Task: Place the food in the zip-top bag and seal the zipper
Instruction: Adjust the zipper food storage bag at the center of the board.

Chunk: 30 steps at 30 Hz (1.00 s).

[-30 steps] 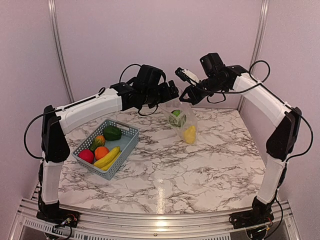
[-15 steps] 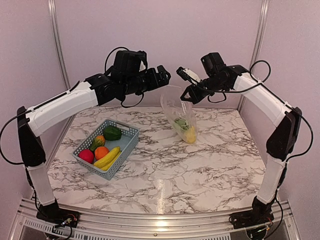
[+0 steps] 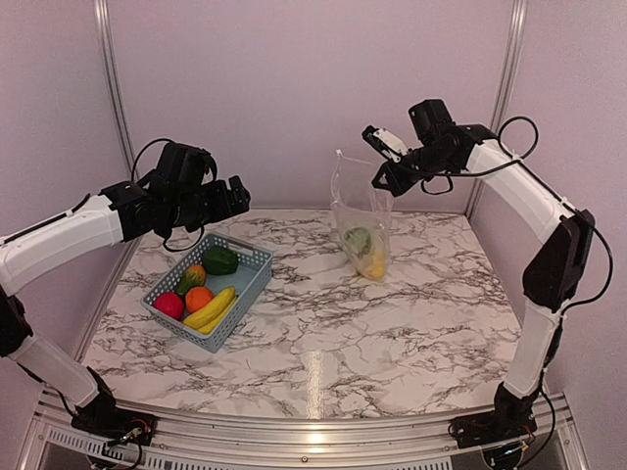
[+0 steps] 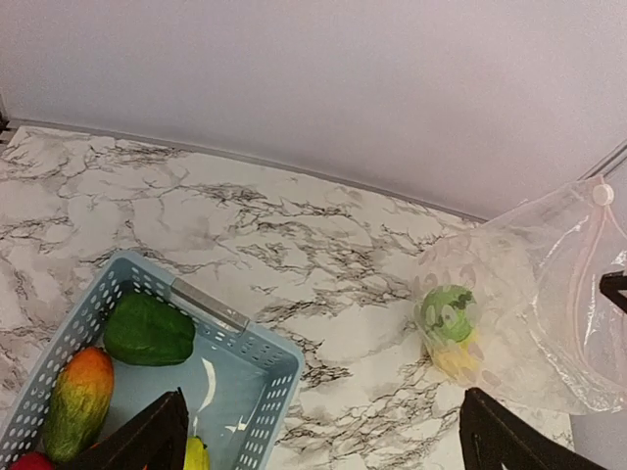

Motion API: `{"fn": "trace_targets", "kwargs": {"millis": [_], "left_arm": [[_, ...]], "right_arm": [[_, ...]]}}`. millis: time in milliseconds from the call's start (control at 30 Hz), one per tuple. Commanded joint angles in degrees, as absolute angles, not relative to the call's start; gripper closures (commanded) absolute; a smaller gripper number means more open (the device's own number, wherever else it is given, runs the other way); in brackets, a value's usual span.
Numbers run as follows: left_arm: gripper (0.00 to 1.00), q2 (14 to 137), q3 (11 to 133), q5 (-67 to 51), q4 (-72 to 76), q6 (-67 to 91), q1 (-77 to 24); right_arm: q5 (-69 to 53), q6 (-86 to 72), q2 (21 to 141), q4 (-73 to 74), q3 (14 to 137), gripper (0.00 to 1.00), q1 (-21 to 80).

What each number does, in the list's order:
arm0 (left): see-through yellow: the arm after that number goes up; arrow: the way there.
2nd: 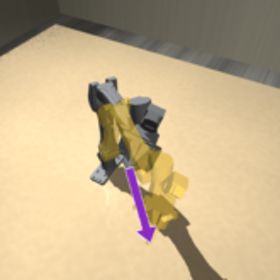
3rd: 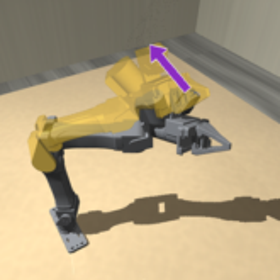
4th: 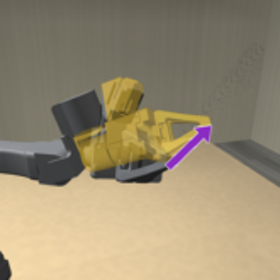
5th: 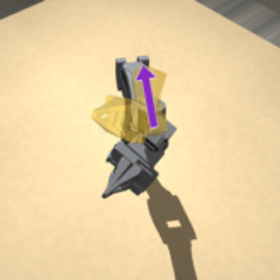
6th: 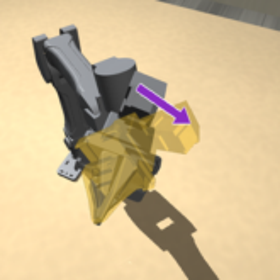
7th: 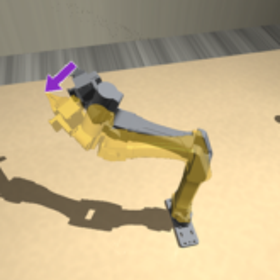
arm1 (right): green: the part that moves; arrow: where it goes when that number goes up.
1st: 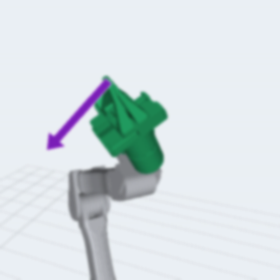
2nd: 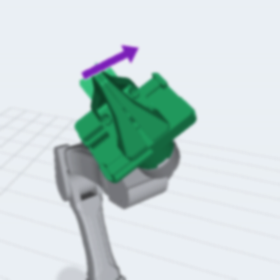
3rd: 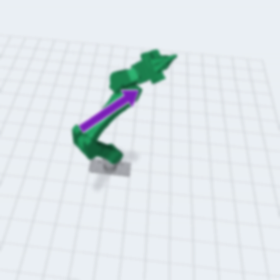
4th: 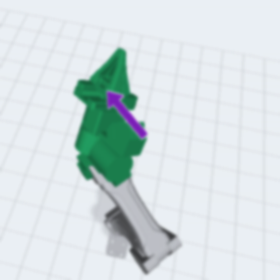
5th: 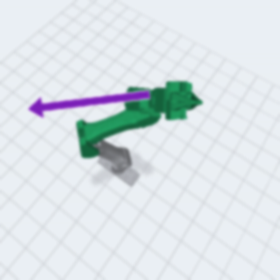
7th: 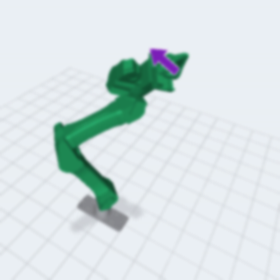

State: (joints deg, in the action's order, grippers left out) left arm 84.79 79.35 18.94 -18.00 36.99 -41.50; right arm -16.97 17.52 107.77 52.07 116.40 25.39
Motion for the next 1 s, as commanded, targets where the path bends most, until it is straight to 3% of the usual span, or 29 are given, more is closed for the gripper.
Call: {"fn": "trace_targets", "kwargs": {"millis": [0, 100, 300, 667, 967], "left_arm": [[0.02, 79.6, 75.2, 19.6, -21.0, 36.9, -38.9], [0.07, 80.1, 76.9, 21.5, -26.7, 33.2, -38.5], [0.13, 84.7, 81.1, 22.6, -38.3, 31.1, -38.3], [0.14, 89.0, 79.0, 17.9, -47.2, 37.1, -37.7], [0.15, 88.5, 74.4, 15.0, -48.4, 43.2, -37.5]], "right_arm": [[-12.9, 23.8, 108.9, 52.6, 125.2, 1.0, 19.2], [-9.3, 29.5, 108.8, 52.7, 127.4, 1.0, 17.6], [-6.3, 33.3, 101.5, 46.8, 116.0, 1.0, 16.3], [-21.2, 27.0, 99.2, 49.3, 106.2, 1.0, 17.6], [-22.7, 26.9, 100.5, 50.4, 103.7, 1.0, 21.9]]}}
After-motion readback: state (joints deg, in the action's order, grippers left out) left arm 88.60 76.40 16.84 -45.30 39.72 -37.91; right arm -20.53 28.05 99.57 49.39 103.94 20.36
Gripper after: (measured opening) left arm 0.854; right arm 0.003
